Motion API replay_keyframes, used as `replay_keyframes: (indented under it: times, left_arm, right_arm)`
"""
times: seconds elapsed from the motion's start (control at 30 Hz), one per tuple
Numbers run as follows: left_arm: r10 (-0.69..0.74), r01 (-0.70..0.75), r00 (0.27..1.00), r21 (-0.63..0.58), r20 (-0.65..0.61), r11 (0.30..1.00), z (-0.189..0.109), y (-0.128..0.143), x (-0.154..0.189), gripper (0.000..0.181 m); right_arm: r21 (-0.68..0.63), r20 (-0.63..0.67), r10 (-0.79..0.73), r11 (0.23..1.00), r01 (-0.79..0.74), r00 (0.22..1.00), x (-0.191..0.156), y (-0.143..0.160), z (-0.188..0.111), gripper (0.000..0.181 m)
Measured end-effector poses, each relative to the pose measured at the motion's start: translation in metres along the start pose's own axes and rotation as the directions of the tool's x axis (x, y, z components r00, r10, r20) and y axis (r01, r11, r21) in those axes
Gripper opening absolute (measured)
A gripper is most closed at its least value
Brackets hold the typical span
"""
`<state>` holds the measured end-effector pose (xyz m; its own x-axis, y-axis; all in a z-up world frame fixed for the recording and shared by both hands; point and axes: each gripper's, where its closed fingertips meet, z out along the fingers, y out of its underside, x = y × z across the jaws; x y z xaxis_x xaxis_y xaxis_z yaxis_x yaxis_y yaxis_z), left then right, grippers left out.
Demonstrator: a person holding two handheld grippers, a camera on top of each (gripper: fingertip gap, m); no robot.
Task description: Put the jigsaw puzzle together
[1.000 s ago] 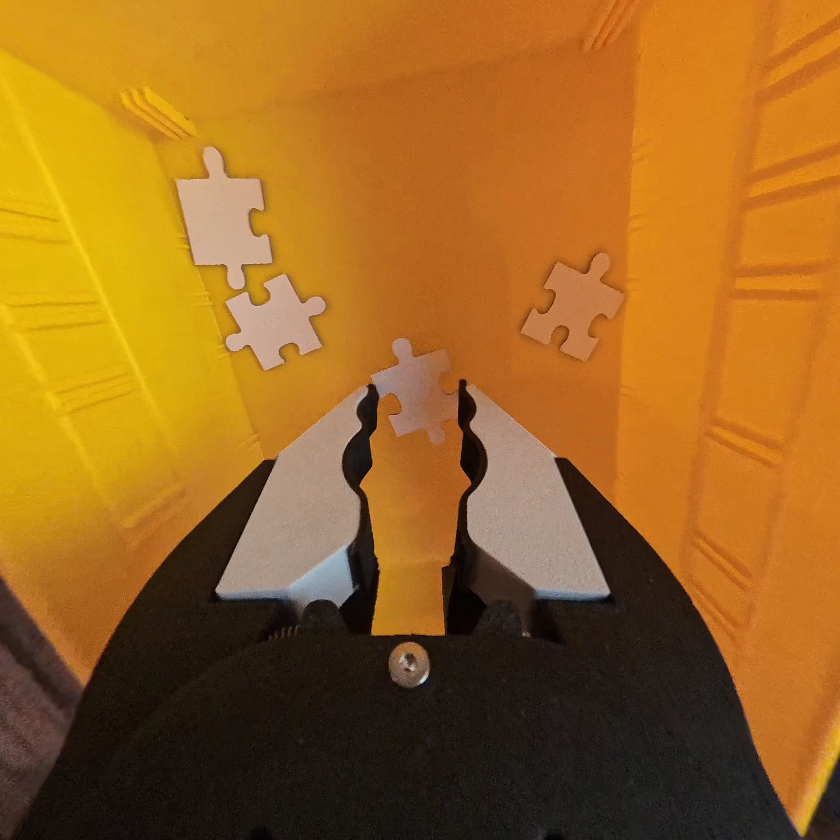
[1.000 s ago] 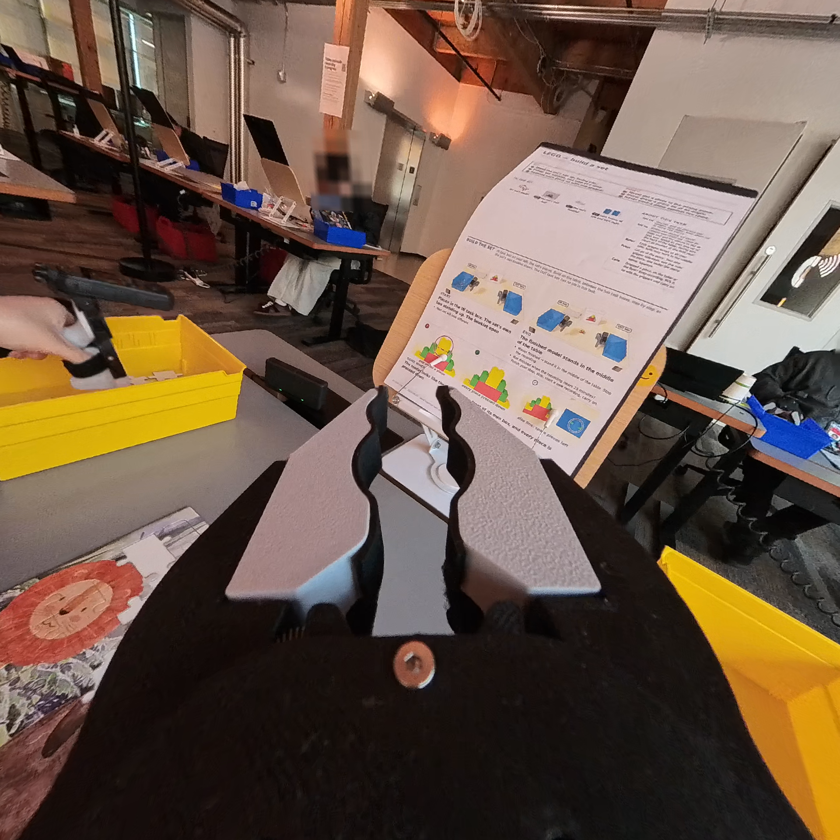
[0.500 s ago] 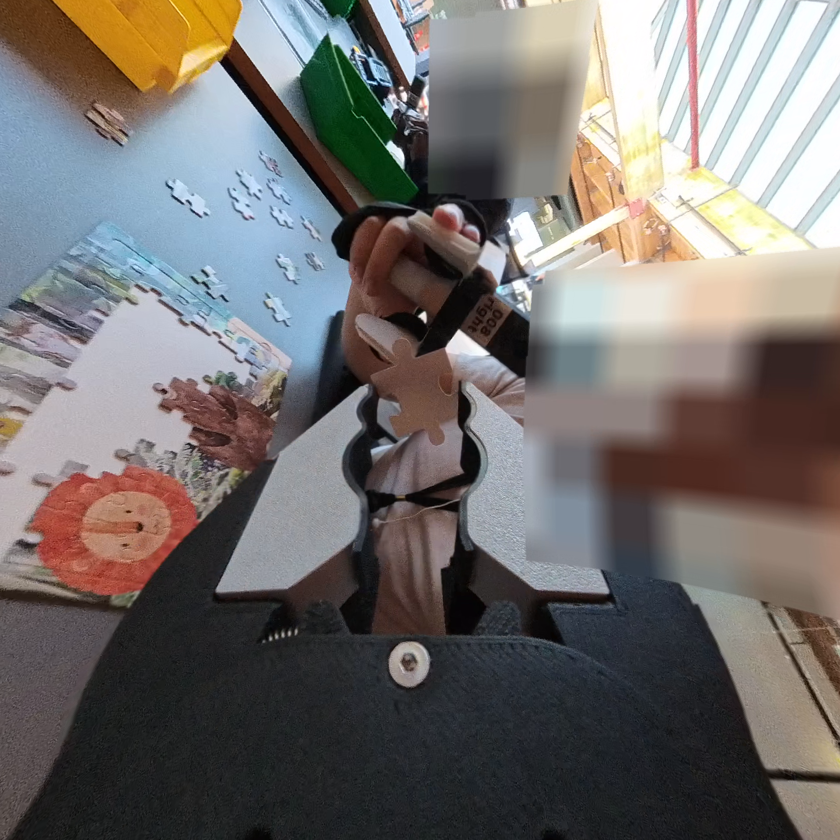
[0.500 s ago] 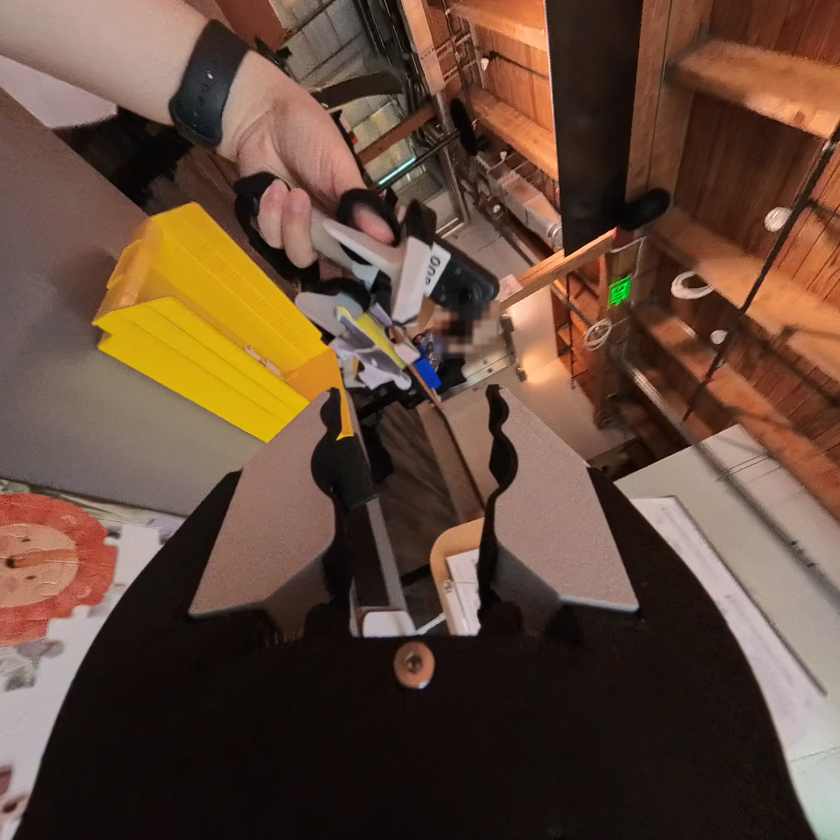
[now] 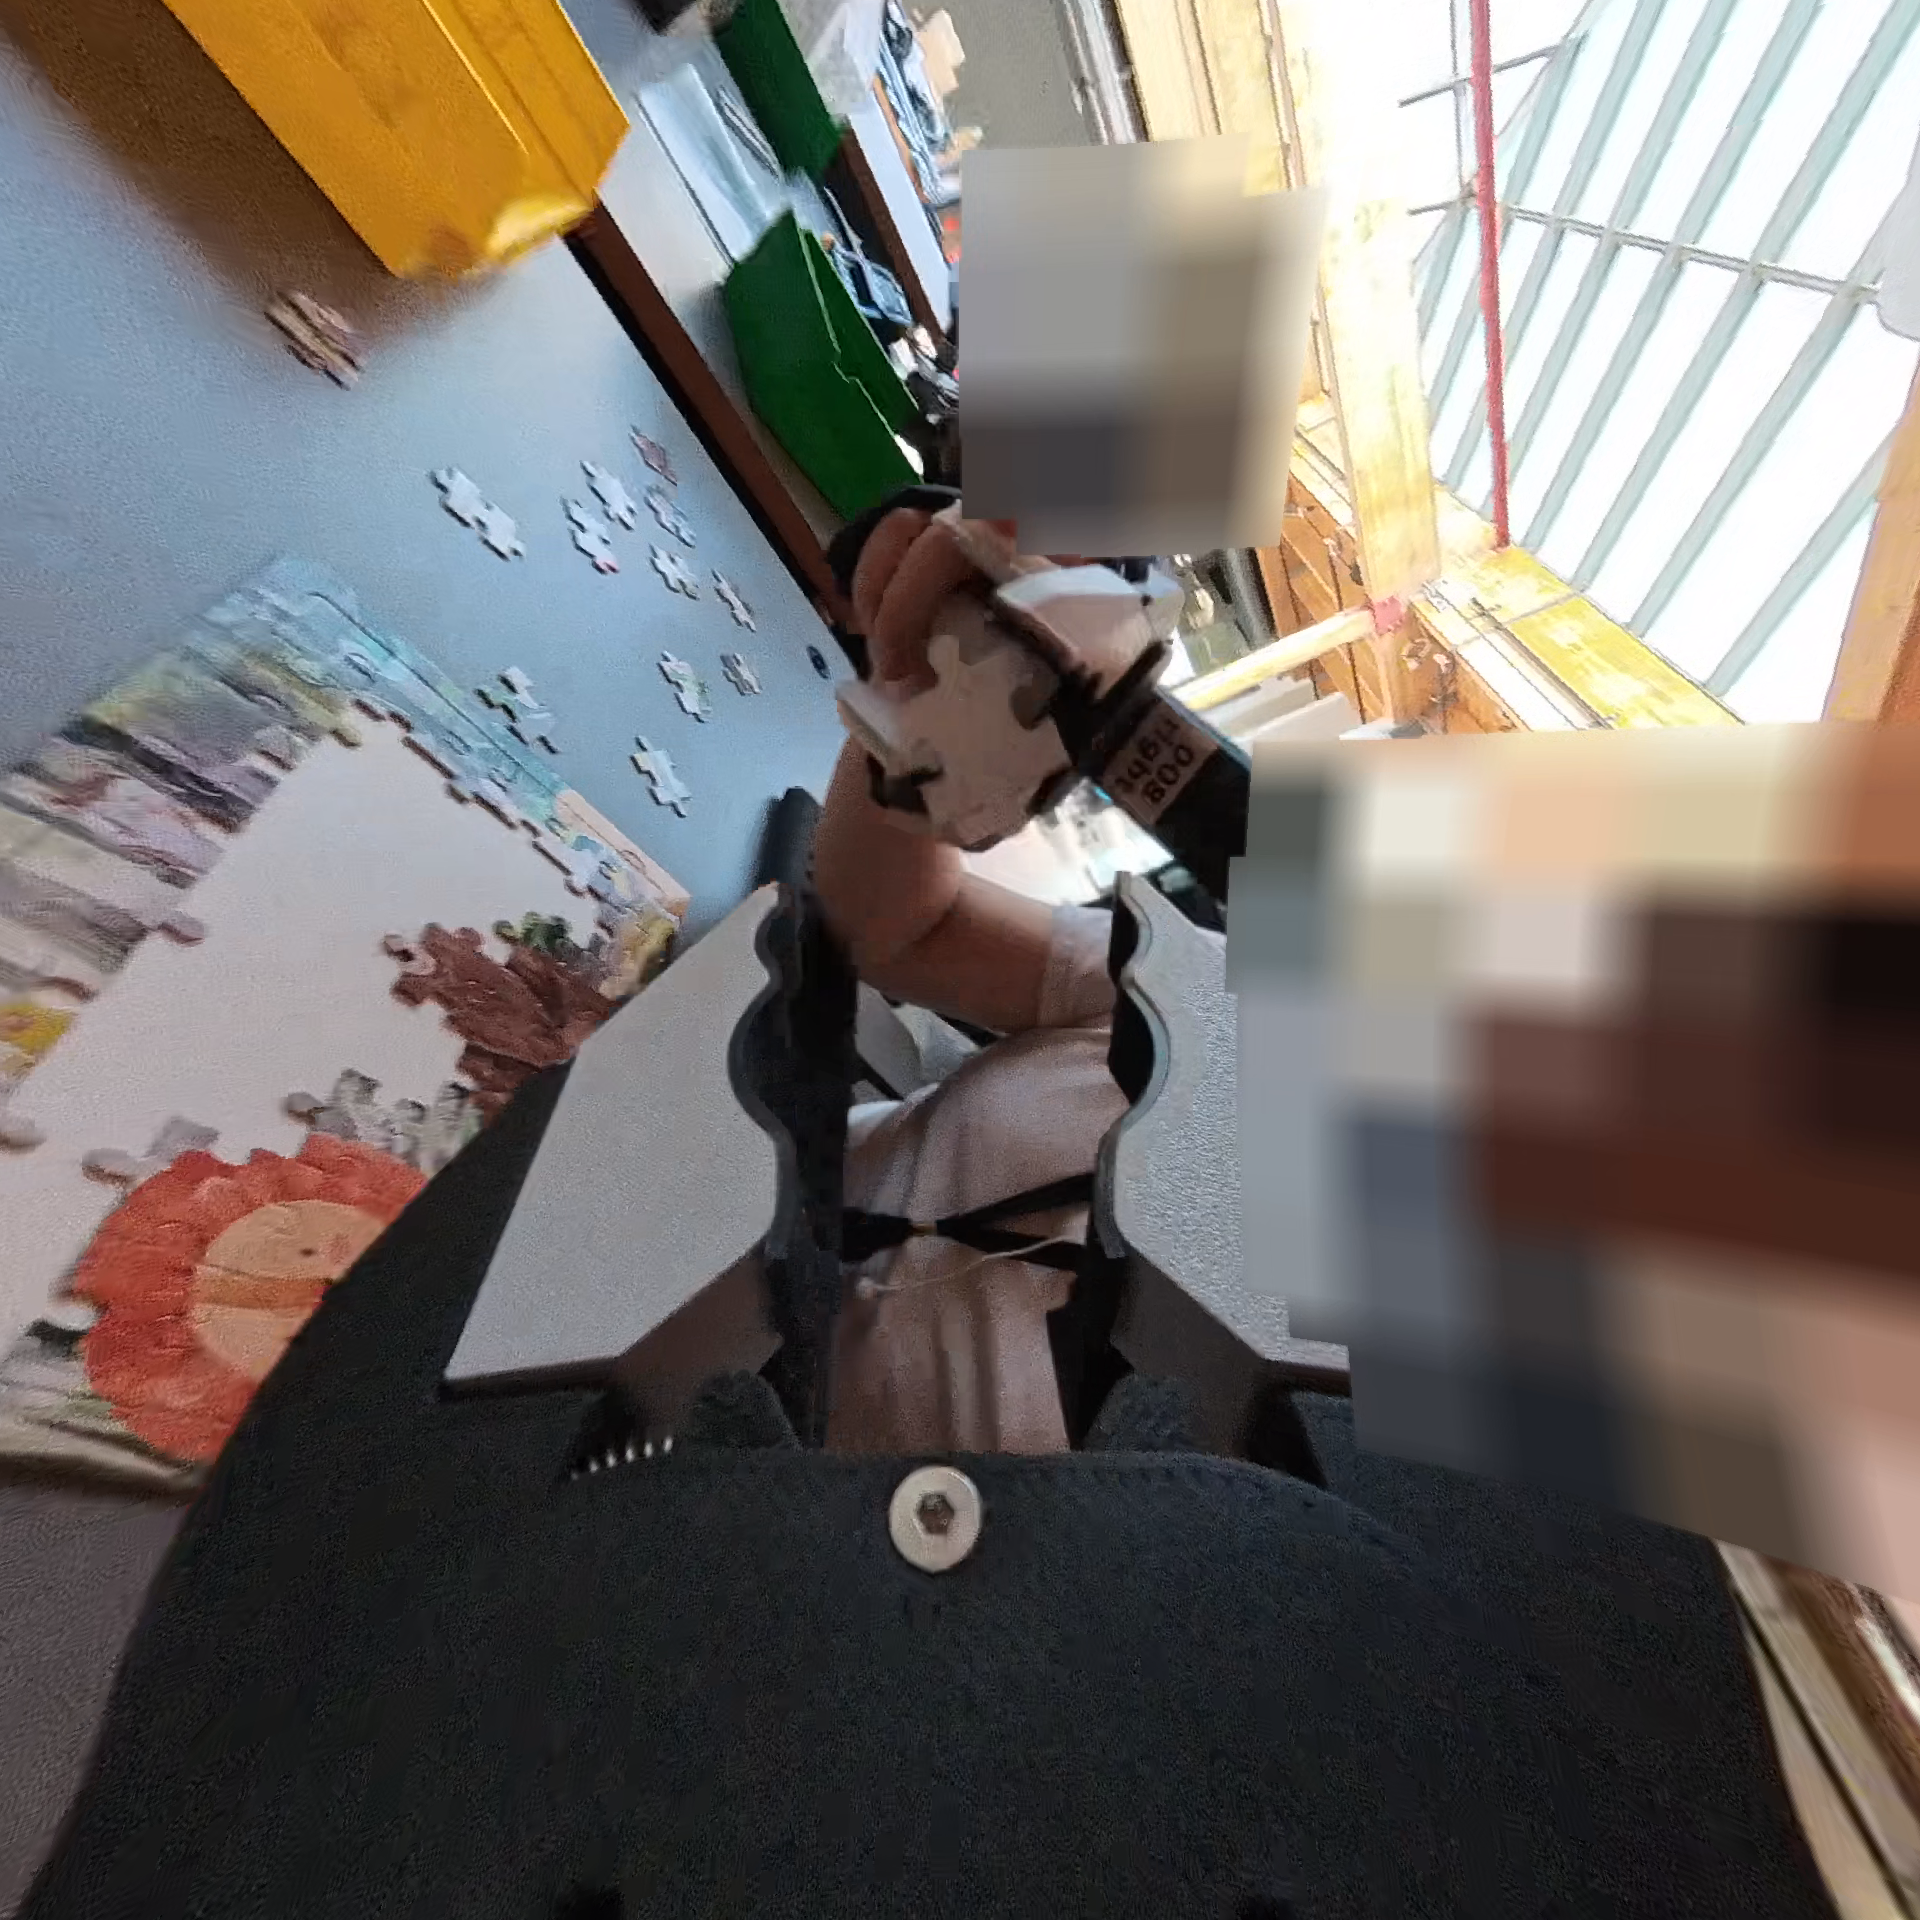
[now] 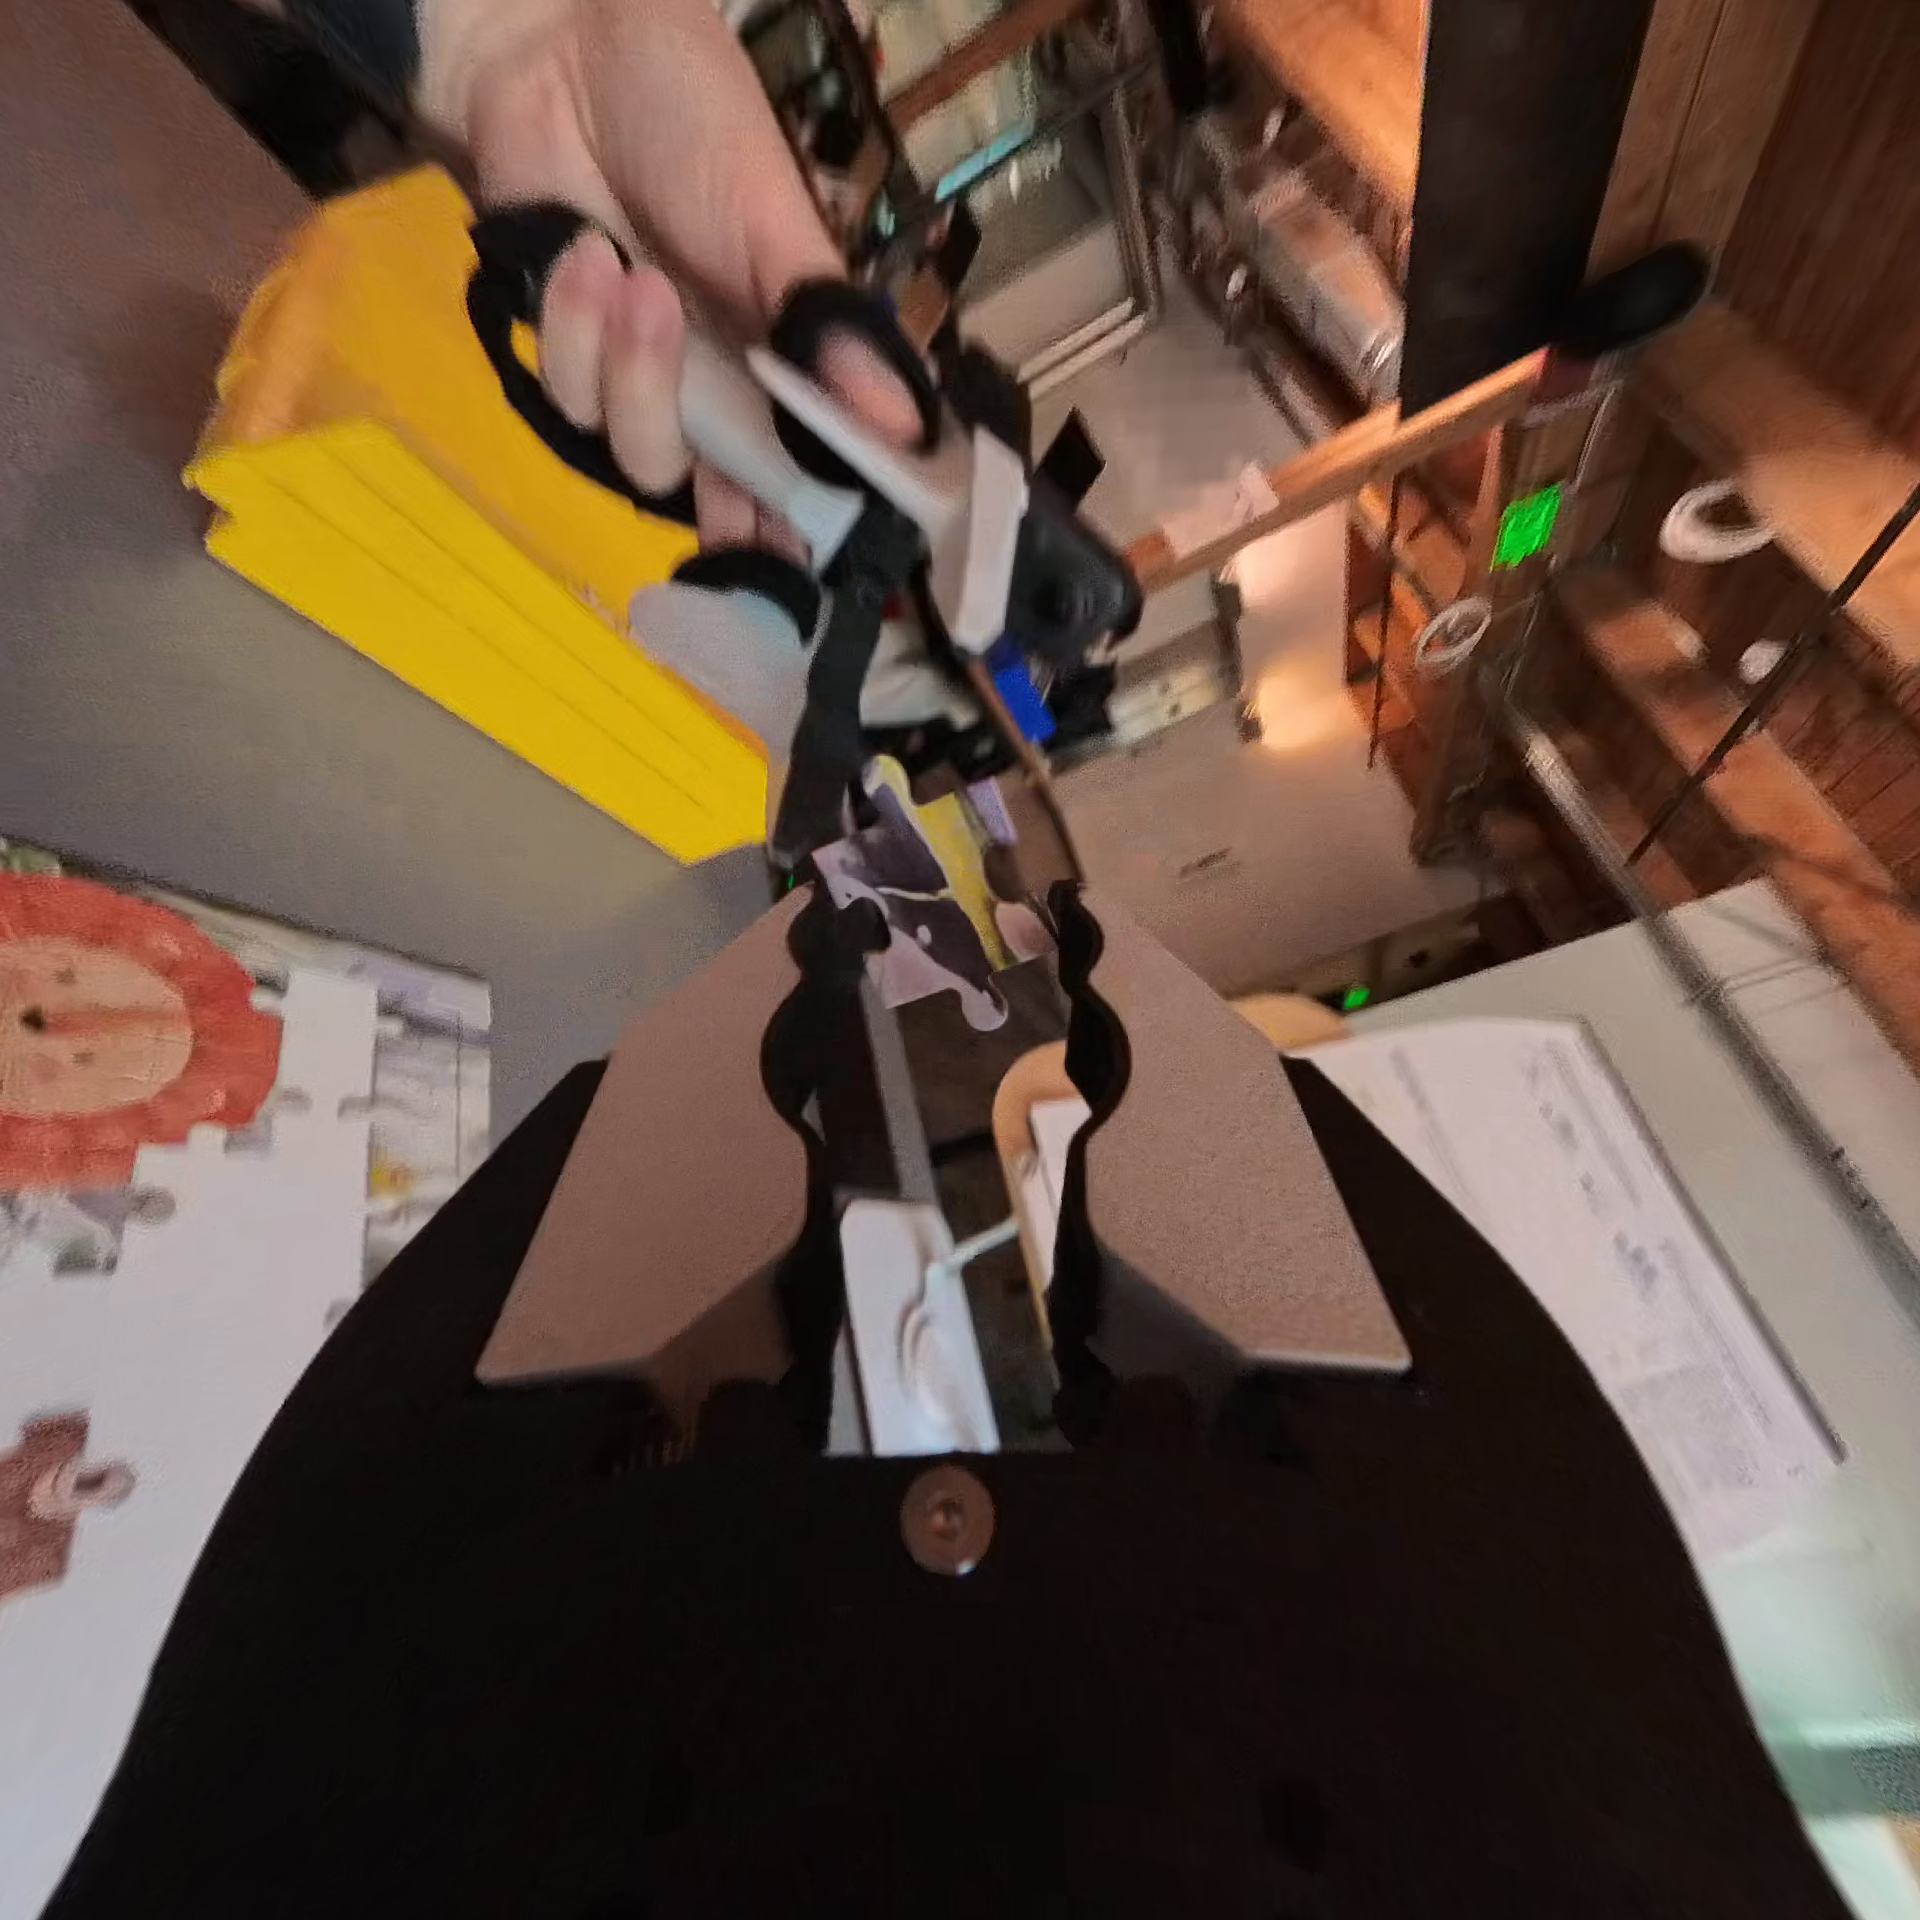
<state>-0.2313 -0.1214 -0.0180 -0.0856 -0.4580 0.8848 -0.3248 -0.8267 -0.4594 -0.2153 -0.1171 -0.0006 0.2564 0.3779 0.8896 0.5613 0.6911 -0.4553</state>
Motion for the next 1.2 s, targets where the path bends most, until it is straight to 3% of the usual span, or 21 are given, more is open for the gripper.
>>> replay_keyframes:
  times: [0.03, 0.1, 0.17, 0.23, 0.3, 0.4, 0.53, 0.7, 0.8, 0.9, 0.97, 1.13, 1.2]
  left_arm:
    - [0.037, -0.041, 0.996, 0.051, 0.084, 0.998, -0.012, -0.007, -0.011, 0.058]
    - [0.111, -0.163, 0.942, 0.141, 0.316, 0.977, -0.046, -0.022, -0.038, 0.058]
    - [0.188, -0.336, 0.798, 0.163, 0.573, 0.928, -0.09, -0.034, -0.06, 0.059]
    - [0.227, -0.471, 0.629, 0.132, 0.744, 0.872, -0.131, -0.041, -0.067, 0.064]
    - [0.223, -0.542, 0.534, 0.127, 0.816, 0.831, -0.161, -0.045, -0.064, 0.076]
    - [0.182, -0.548, 0.492, 0.141, 0.851, 0.824, -0.191, -0.042, -0.063, 0.081]
    - [0.123, -0.518, 0.461, 0.154, 0.879, 0.841, -0.223, -0.032, -0.073, 0.08]
    - [0.068, -0.445, 0.395, 0.127, 0.916, 0.886, -0.256, -0.012, -0.097, 0.08]
    - [0.032, -0.399, 0.283, 0.087, 0.959, 0.913, -0.283, 0.0, -0.114, 0.091]
    - [0.097, -0.347, 0.135, -0.044, 0.986, 0.937, -0.302, 0.009, -0.128, 0.094]
    - [0.186, -0.307, 0.09, -0.15, 0.978, 0.94, -0.303, 0.012, -0.137, 0.097]
    - [0.486, -0.172, -0.048, -0.487, 0.872, 0.856, -0.309, 0.016, -0.174, 0.089]
    - [0.538, -0.137, -0.016, -0.535, 0.843, 0.833, -0.305, 0.017, -0.192, 0.089]
  right_arm:
    - [-0.16, 0.061, 0.084, 0.984, -0.074, 0.995, 0.001, 0.04, -0.002, 0.041]
    - [-0.506, 0.071, 0.357, 0.817, -0.275, 0.931, -0.002, 0.14, -0.028, 0.042]
    - [-0.669, -0.04, 0.583, 0.587, -0.455, 0.811, -0.014, 0.219, -0.061, 0.042]
    - [-0.787, -0.161, 0.696, 0.338, -0.516, 0.7, -0.038, 0.275, -0.093, 0.042]
    - [-0.877, -0.208, 0.74, 0.149, -0.457, 0.64, -0.067, 0.305, -0.123, 0.043]
    - [-0.901, -0.208, 0.825, 0.048, -0.432, 0.525, -0.097, 0.311, -0.138, 0.042]
    - [-0.915, -0.182, 0.859, 0.031, -0.403, 0.479, -0.11, 0.311, -0.146, 0.042]
    - [-0.934, -0.15, 0.865, 0.035, -0.356, 0.478, -0.121, 0.315, -0.152, 0.044]
    - [-0.927, -0.168, 0.849, 0.037, -0.373, 0.501, -0.114, 0.318, -0.154, 0.055]
    - [-0.902, -0.195, 0.817, 0.067, -0.426, 0.542, -0.091, 0.317, -0.161, 0.065]
    - [-0.864, -0.232, 0.789, 0.101, -0.493, 0.569, -0.068, 0.314, -0.161, 0.066]
    - [-0.753, -0.283, 0.769, 0.193, -0.629, 0.574, -0.03, 0.299, -0.144, 0.063]
    - [-0.748, -0.249, 0.797, 0.202, -0.632, 0.55, -0.034, 0.288, -0.135, 0.062]
